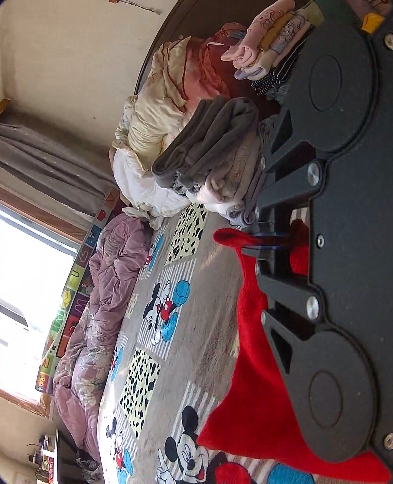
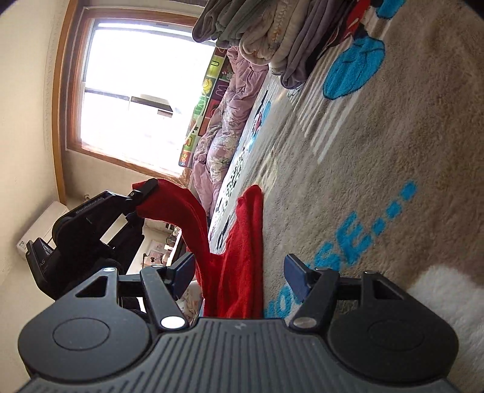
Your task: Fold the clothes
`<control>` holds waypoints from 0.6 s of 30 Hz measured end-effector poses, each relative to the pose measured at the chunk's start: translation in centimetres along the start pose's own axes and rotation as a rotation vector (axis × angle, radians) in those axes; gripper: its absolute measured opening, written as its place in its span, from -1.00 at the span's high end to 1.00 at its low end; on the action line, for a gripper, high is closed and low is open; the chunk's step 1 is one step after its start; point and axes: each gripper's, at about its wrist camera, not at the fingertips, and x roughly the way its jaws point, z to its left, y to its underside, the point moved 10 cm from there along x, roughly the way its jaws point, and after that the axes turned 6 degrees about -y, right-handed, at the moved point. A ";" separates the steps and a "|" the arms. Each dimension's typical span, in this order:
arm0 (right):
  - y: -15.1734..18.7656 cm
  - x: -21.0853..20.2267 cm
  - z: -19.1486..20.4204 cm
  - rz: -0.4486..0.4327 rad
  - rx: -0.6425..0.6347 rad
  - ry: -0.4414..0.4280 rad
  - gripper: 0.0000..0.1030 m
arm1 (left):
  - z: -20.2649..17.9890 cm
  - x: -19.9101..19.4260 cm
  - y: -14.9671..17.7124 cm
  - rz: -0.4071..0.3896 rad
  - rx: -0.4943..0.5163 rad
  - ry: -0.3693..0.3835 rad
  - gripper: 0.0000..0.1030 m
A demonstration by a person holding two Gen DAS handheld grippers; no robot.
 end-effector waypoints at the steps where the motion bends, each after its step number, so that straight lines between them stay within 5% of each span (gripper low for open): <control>1: -0.1 0.1 -0.1 -0.001 -0.001 0.002 -0.27 | -0.3 0.6 0.3 0.012 0.004 -0.003 0.97; 9: -1.1 0.7 -0.5 -0.012 -0.010 0.019 -0.23 | -0.1 3.0 1.7 0.102 -0.012 0.005 0.97; 16: 0.5 1.8 2.1 0.069 -0.249 0.065 -0.22 | 1.8 2.8 -0.9 0.176 -0.053 0.033 0.97; 18: 2.5 2.3 4.1 0.124 -0.421 0.071 -0.21 | 2.8 2.7 -1.8 0.199 -0.064 0.034 0.97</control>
